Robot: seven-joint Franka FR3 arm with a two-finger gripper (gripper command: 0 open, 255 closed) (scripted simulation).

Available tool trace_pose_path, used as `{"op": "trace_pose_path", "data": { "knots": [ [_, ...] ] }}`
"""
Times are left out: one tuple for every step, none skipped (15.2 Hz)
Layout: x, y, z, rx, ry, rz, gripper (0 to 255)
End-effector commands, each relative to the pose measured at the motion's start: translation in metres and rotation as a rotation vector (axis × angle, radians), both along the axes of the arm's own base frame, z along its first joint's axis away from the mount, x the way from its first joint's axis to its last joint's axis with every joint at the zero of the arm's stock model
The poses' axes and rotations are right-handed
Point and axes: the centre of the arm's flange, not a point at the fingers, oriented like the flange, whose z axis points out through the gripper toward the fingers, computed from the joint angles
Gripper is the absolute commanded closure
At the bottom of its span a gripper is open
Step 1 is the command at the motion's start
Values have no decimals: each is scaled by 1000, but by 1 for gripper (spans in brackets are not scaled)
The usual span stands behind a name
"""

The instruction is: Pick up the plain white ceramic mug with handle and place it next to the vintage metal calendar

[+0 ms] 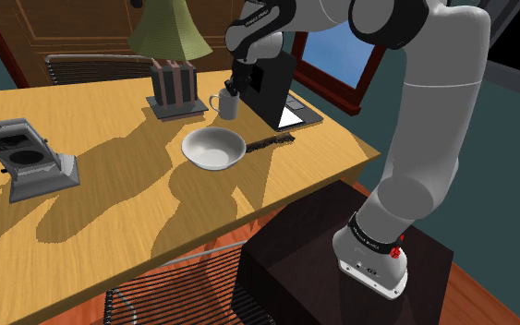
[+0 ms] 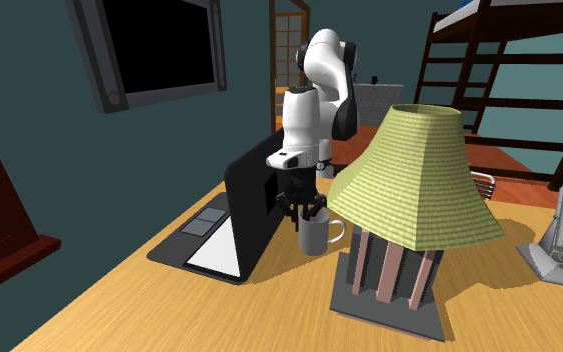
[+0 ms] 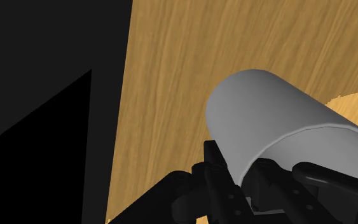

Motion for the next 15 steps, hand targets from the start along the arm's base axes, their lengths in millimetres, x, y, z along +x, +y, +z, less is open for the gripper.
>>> {"op": "trace_pose_path", "data": {
  "knots": [
    [0, 0, 5, 0, 0, 0, 255],
    [0, 0, 11, 0, 0, 0, 255],
    [0, 0, 16, 0, 0, 0, 255],
    [0, 0, 21, 0, 0, 0, 255],
    [0, 0, 26, 0, 0, 0, 255],
    [0, 0, 32, 0, 0, 0, 255],
    [0, 0, 37, 0, 0, 0, 255],
    [0, 0, 42, 0, 0, 0, 255],
    [0, 0, 47, 0, 0, 0, 255],
    [0, 0, 53, 0, 0, 0, 255],
    [0, 0, 58, 0, 0, 0, 255],
    [0, 0, 63, 0, 0, 0, 255],
    [0, 0, 69, 0, 0, 0, 255],
    [0, 0, 74, 0, 0, 0, 255],
    [0, 0, 79, 0, 0, 0, 255]
  ]
}}
